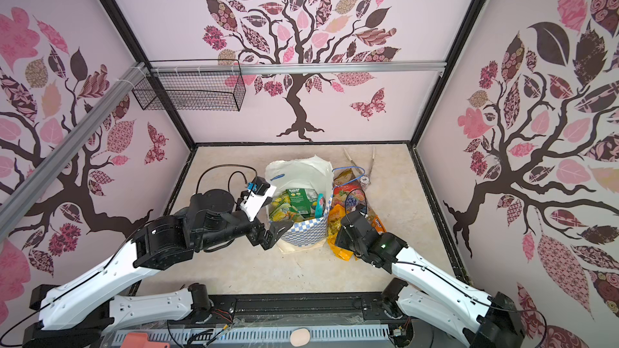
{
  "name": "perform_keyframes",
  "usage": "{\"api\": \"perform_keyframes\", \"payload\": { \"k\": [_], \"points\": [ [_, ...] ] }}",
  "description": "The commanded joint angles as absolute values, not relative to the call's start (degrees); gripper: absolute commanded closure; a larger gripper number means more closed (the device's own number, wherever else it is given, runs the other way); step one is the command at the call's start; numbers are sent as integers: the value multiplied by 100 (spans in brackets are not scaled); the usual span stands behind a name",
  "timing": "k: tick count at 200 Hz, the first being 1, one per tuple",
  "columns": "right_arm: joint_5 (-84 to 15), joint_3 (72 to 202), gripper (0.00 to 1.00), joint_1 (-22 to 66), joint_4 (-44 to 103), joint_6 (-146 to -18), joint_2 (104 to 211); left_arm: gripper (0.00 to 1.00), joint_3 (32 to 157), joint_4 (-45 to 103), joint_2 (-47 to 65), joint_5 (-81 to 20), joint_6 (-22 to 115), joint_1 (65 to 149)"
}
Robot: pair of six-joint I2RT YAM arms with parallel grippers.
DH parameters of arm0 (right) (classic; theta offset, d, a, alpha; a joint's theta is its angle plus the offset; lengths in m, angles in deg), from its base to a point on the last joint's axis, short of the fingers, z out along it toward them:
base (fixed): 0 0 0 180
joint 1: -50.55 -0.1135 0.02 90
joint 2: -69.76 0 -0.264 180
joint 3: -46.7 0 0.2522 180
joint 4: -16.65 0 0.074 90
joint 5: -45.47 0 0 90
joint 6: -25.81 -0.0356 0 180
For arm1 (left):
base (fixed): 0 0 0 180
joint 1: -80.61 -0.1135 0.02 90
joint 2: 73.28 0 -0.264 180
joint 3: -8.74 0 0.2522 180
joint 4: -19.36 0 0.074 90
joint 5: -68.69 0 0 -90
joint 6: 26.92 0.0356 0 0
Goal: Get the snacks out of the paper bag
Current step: 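Lower the yellow mango candy bag onto the table near the other snacks and release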
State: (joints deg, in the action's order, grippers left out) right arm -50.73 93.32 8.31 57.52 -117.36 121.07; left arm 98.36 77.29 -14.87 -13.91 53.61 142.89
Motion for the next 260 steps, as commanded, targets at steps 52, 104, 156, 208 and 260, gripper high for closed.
{"api": "perform_keyframes", "payload": {
  "k": [52, 104, 156, 208, 260],
  "points": [
    [-6349, 9328, 100, 846, 6108, -11387, 12189, 2, 9896, 7665, -1615, -1293, 5310, 14274],
    [-6099, 9310, 73, 860, 5787, -11222, 12202, 2, 9905, 7655, -1599, -1278, 5315, 14277],
    [-6463, 9599, 49, 856, 6091, -11156, 11854, 2, 9905, 7663, -1629, -1242, 5297, 14275],
    [-6961, 10088, 15, 861, 6326, -10864, 11279, 2, 9931, 7644, -1602, -1254, 5280, 14275],
    [-7345, 10963, 1, 861, 6302, -10162, 10841, 2, 9954, 7670, -1702, -1012, 5284, 14276]
  ]
}}
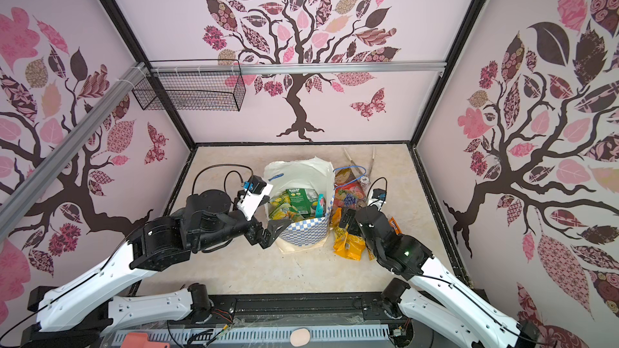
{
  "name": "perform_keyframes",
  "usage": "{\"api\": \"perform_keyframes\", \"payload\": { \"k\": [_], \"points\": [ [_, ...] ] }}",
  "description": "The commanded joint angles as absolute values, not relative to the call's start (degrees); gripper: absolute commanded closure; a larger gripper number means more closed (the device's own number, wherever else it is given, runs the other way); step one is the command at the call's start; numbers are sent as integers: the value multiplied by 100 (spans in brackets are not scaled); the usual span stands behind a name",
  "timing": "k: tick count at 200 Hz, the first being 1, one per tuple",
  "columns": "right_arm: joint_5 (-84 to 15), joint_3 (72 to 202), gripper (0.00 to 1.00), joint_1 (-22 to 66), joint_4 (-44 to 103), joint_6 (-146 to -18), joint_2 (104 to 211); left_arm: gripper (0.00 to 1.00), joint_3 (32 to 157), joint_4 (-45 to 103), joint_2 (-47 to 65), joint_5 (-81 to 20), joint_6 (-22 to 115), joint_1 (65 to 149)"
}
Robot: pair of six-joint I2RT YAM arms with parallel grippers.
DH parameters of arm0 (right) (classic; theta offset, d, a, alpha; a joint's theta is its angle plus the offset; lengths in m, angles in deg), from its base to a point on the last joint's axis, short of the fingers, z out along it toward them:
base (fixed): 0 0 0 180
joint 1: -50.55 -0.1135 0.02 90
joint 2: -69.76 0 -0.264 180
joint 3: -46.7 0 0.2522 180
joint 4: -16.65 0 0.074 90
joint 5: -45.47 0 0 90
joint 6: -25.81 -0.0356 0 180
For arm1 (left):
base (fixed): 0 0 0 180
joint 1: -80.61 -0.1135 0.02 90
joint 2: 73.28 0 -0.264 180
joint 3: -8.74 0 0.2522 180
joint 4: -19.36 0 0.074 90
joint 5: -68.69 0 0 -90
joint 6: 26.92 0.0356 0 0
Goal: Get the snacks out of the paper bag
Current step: 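Lower the yellow mango candy bag onto the table near the other snacks and release, then move the right gripper back over the bag opening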
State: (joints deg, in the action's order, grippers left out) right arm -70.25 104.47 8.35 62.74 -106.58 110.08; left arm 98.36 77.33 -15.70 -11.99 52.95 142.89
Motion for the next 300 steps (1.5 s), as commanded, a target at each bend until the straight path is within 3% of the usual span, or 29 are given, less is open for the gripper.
{"api": "perform_keyframes", "payload": {
  "k": [1, 50, 128, 197, 300],
  "points": [
    [-7345, 10983, 0, 858, 6293, -10149, 10838, 2, 9956, 7671, -1707, -1005, 5286, 14275],
    [-6598, 11981, 0, 861, 5676, -9079, 11100, 2, 9994, 7742, -1834, -685, 5354, 14275],
    [-4160, 14113, 0, 856, 5739, -8080, 13307, 2, 10094, 7882, -1991, -318, 5310, 14277],
    [-3790, 15435, 0, 863, 7446, -7984, 15419, 2, 9918, 8011, -2287, -39, 5035, 14275],
    [-3568, 15030, 0, 854, 7528, -7857, 17065, 2, 9859, 8049, -2332, -48, 4894, 14277]
  ]
}}
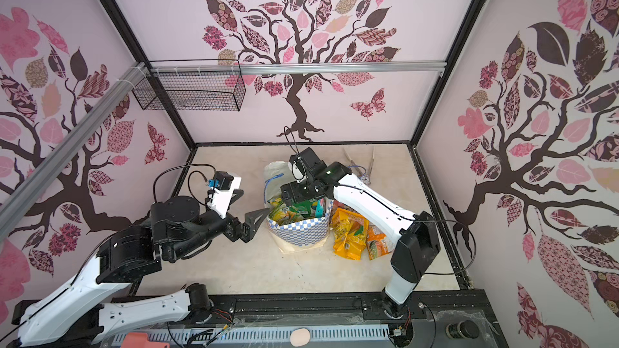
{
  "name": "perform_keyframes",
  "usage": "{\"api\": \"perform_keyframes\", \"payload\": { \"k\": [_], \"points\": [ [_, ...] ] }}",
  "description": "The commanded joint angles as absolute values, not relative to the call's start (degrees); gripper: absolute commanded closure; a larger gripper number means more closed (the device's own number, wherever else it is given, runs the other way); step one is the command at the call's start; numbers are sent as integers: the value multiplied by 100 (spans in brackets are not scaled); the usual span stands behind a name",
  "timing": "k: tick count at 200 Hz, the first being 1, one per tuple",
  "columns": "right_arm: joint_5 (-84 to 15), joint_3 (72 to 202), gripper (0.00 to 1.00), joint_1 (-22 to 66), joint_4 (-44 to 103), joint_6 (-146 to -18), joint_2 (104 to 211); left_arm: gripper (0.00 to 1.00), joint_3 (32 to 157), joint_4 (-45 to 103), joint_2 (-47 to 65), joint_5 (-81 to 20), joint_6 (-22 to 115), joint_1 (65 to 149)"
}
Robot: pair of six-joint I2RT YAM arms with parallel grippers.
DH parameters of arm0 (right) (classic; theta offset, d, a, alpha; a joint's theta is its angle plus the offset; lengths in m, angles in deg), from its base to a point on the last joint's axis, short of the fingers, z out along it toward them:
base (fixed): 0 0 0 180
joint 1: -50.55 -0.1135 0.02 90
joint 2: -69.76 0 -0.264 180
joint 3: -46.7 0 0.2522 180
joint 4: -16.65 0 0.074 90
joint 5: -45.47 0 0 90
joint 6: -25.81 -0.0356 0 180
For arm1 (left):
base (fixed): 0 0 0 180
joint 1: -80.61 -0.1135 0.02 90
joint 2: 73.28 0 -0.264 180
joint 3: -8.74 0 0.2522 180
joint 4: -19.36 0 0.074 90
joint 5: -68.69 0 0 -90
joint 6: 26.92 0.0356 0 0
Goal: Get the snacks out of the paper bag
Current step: 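Move the right gripper back over the bag opening, then lower the right gripper into the bag onto the green Fox's candy bags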
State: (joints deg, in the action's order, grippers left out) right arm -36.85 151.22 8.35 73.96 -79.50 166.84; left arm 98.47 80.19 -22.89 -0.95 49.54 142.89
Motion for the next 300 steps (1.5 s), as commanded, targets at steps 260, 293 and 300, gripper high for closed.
{"api": "perform_keyframes", "payload": {
  "k": [260, 293, 300],
  "points": [
    [-3916, 13864, 59, 813, 6474, -8191, 17637, 2, 9749, 8085, -2226, 0, 4823, 14272],
    [-3918, 13863, 76, 813, 6400, -8220, 17344, 2, 9742, 8078, -2213, -1, 4815, 14275],
    [-3909, 13862, 80, 810, 6366, -8225, 17278, 2, 9738, 8079, -2222, -3, 4814, 14271]
  ]
}}
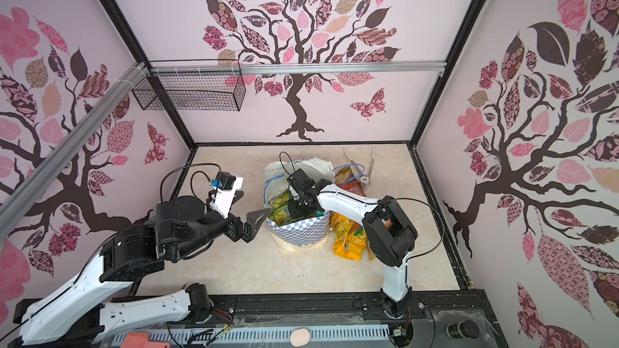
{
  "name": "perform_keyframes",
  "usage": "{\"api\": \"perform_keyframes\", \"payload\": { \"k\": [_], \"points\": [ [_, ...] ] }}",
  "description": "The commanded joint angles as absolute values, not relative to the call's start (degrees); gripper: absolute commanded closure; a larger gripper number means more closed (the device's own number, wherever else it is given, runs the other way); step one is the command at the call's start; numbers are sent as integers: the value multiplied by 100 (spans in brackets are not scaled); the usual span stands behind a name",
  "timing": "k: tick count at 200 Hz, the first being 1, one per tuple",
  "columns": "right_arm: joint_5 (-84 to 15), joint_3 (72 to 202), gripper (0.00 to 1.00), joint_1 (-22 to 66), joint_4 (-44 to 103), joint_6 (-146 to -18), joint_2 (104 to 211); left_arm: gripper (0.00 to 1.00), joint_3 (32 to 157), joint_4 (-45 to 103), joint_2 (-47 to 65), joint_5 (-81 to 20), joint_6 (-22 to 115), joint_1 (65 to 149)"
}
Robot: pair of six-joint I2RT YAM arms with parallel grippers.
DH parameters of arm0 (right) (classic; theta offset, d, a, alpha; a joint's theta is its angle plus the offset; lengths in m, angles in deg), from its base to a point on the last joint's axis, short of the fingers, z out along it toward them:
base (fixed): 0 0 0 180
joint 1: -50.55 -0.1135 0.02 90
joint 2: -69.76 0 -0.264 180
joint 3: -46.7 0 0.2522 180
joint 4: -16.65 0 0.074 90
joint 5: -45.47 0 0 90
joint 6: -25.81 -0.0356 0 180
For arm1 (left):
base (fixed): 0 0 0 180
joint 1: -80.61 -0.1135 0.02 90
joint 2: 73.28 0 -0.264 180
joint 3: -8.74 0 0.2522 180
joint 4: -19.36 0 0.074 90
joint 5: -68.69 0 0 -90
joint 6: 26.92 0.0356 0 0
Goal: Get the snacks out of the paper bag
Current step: 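Lower the right gripper into the bag onto the green Fox's candy bags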
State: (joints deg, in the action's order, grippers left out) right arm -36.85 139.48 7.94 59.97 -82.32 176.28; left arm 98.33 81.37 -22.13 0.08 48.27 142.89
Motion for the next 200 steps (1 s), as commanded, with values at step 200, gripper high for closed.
{"api": "perform_keyframes", "payload": {
  "k": [200],
  "points": [
    [-4512, 14184, 98, 812, 5928, -8633, 15441, 2, 9725, 8049, -2155, 21, 4893, 14276]
  ]
}}
